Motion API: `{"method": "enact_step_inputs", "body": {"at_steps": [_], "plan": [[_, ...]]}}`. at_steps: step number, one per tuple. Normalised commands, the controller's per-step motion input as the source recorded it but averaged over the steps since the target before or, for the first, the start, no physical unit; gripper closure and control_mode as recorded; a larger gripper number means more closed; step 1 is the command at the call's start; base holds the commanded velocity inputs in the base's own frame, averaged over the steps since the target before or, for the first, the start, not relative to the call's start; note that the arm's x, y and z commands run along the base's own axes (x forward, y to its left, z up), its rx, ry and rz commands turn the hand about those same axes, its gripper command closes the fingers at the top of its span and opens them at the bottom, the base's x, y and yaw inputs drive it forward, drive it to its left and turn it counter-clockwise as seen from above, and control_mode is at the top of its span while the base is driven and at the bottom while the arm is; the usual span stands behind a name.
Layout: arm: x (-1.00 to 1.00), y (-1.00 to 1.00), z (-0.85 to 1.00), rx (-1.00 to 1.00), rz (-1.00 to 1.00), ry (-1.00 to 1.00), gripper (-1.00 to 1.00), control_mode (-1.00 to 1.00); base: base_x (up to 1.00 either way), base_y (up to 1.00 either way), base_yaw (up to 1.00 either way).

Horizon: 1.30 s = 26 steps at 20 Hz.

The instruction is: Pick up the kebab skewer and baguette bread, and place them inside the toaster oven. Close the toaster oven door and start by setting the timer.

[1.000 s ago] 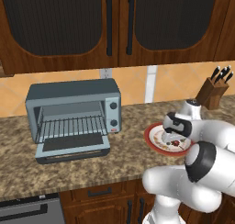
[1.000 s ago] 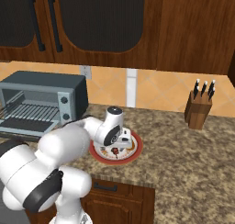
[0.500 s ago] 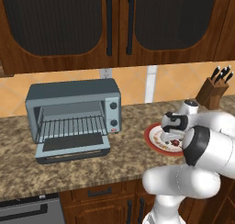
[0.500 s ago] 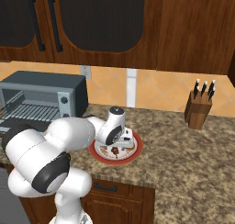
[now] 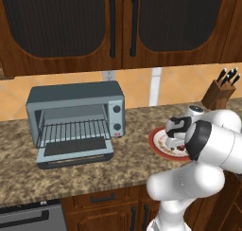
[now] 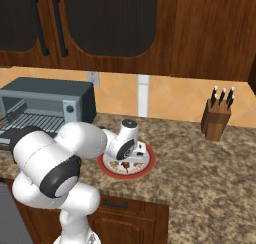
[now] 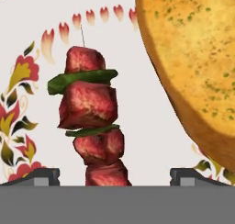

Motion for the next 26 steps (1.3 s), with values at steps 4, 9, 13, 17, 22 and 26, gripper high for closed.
{"method": "enact_step_inputs", "body": {"at_steps": [4, 9, 13, 17, 22, 26], "plan": [[0.0, 0.0, 0.0, 0.0, 0.0, 0.0, -1.0, -1.0, 0.0, 0.0, 0.0], [0.0, 0.0, 0.0, 0.0, 0.0, 0.0, -1.0, -1.0, 0.0, 0.0, 0.0], [0.0, 0.0, 0.0, 0.0, 0.0, 0.0, 1.0, -1.0, 0.0, 0.0, 0.0], [0.0, 0.0, 0.0, 0.0, 0.0, 0.0, 1.0, -1.0, 0.0, 0.0, 0.0], [0.0, 0.0, 0.0, 0.0, 0.0, 0.0, 1.0, -1.0, 0.0, 0.0, 0.0], [0.01, -0.02, 0.03, 0.0, 0.0, 0.0, 1.0, -1.0, 0.0, 0.0, 0.0]]}}
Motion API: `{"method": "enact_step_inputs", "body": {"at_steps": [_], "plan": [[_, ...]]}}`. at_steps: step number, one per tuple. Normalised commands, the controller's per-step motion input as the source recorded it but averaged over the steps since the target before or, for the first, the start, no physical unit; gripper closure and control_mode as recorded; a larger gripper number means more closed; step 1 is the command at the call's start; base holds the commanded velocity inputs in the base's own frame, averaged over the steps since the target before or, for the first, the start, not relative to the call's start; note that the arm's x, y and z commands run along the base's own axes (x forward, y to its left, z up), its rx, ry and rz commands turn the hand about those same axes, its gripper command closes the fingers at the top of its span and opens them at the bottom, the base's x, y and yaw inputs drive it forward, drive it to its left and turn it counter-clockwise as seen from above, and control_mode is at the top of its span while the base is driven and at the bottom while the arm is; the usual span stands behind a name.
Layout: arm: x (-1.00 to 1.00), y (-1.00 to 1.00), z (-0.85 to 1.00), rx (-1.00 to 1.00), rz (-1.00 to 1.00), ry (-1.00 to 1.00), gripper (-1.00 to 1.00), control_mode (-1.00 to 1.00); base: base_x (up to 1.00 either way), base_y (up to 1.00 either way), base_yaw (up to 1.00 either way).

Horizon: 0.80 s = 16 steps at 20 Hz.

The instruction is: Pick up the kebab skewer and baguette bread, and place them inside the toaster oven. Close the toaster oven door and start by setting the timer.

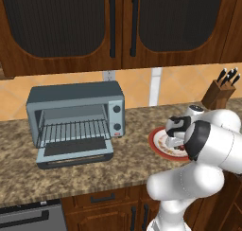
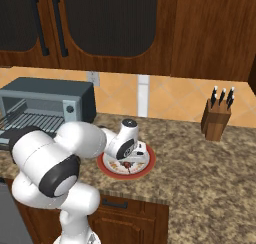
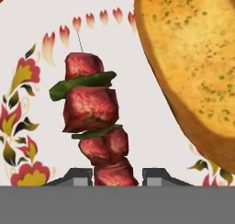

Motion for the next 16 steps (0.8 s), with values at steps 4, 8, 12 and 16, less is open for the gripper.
{"method": "enact_step_inputs", "body": {"at_steps": [4, 8, 12, 16], "plan": [[0.0, 0.08, 0.67, -0.01, 0.04, -0.05, 1.0, -1.0, 0.0, 0.0, 0.0], [-0.17, 0.2, 0.92, 0.0, 0.06, 0.0, 1.0, -1.0, 0.0, 0.0, 0.0], [-0.58, 0.38, 0.75, -0.03, 0.11, 0.06, 1.0, -1.0, 0.0, 0.0, 0.0], [-0.46, 0.82, 0.35, -0.13, 0.1, 0.07, 1.0, -1.0, 0.0, 0.0, 0.0]]}}
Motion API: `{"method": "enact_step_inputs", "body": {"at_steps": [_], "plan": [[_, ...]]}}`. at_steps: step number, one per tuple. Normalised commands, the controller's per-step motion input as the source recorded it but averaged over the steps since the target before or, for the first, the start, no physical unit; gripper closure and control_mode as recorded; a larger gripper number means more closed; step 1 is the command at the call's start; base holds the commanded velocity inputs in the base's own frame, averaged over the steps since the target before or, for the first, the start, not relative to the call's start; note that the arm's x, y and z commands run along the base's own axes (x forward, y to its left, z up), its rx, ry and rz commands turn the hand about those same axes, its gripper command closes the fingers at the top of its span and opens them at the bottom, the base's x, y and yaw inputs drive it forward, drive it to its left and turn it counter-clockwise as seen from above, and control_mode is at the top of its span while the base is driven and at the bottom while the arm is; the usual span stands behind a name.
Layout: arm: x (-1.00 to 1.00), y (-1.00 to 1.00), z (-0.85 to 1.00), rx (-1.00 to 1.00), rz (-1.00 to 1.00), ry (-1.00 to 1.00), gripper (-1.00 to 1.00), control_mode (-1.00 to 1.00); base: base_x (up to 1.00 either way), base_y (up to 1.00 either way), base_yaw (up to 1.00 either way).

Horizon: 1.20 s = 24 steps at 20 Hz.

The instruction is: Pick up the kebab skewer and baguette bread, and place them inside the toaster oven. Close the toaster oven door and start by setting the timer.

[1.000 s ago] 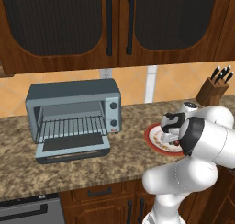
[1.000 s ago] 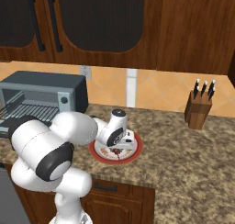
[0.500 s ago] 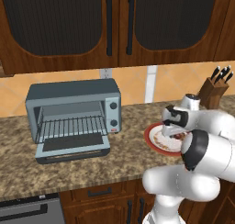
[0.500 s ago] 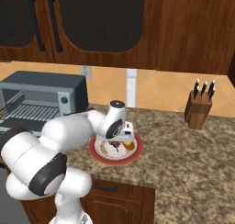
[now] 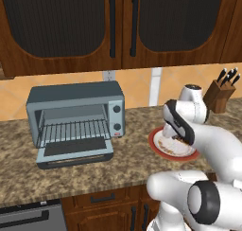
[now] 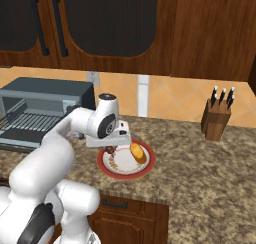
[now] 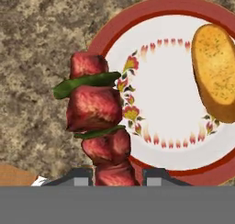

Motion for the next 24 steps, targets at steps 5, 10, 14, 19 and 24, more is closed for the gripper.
{"method": "enact_step_inputs", "body": {"at_steps": [5, 10, 14, 19, 24], "plan": [[-0.36, 0.77, 0.3, -0.08, 0.18, 0.03, 1.0, -1.0, 0.0, 0.0, 0.0], [-0.44, 0.52, 0.29, -0.02, 0.15, 0.01, 1.0, -1.0, 0.0, 0.0, 0.0], [-0.35, 0.49, 0.24, 0.0, 0.18, 0.0, 1.0, -1.0, 0.0, 0.0, 0.0], [-0.03, 0.6, 0.42, 0.0, 0.2, 0.0, 1.0, -1.0, 0.0, 0.0, 0.0], [0.0, 0.56, 0.44, 0.01, 0.25, 0.0, 1.0, -1.0, 0.0, 0.0, 0.0]]}}
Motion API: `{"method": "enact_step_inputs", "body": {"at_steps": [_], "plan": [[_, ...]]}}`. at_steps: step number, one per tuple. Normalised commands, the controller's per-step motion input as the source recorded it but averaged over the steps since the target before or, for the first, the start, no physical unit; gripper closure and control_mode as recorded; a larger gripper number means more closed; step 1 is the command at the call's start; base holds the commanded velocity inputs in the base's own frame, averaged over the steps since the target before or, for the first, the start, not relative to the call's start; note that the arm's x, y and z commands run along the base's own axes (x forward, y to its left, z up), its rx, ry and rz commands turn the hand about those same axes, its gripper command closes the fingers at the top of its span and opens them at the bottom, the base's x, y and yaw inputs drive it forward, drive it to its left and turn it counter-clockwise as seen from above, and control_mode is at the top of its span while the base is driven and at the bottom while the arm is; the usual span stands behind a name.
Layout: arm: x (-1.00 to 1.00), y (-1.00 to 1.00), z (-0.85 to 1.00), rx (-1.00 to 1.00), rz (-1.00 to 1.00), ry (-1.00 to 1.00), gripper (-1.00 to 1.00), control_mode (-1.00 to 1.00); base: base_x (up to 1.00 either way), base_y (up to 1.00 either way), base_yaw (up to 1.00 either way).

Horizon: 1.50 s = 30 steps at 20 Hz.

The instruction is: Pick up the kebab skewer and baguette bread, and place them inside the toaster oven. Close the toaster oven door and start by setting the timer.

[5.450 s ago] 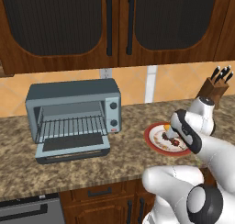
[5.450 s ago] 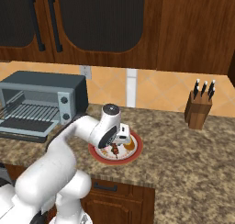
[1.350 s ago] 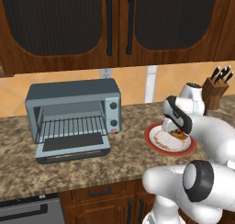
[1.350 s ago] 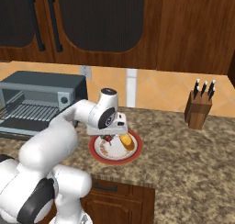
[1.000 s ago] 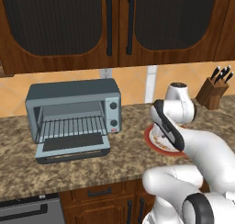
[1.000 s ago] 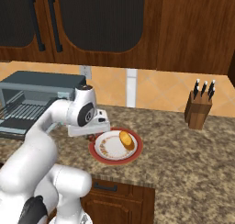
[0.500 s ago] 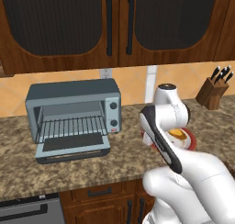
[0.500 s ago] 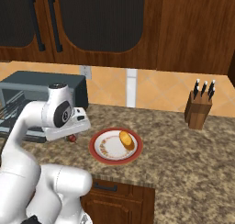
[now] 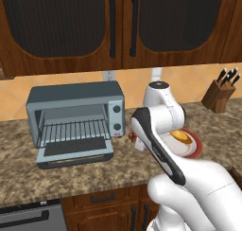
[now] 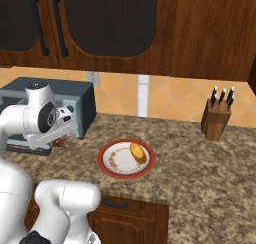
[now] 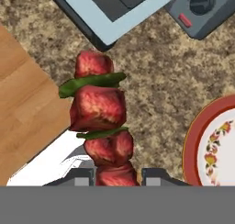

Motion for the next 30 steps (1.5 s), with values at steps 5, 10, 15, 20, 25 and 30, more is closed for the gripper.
{"method": "enact_step_inputs", "body": {"at_steps": [5, 10, 15, 20, 25, 30], "plan": [[-0.12, 0.42, 0.26, 0.01, 0.31, 0.0, 1.0, -1.0, 0.0, 0.0, 0.0], [-0.23, 0.43, 0.0, 0.0, 0.16, 0.0, 1.0, -1.0, 0.0, 0.0, 0.0], [-0.24, 0.71, 0.08, -0.01, 0.06, -0.02, 1.0, -1.0, 0.0, 0.0, 0.0], [0.0, 0.39, 0.27, 0.0, 0.03, -0.15, 1.0, -1.0, 0.0, 0.0, 0.0], [0.34, 0.17, 0.09, 0.0, 0.07, -0.3, 1.0, -1.0, 0.0, 0.0, 0.0], [0.67, 0.11, 0.0, 0.0, 0.02, -0.26, 1.0, -1.0, 0.0, 0.0, 0.0]]}}
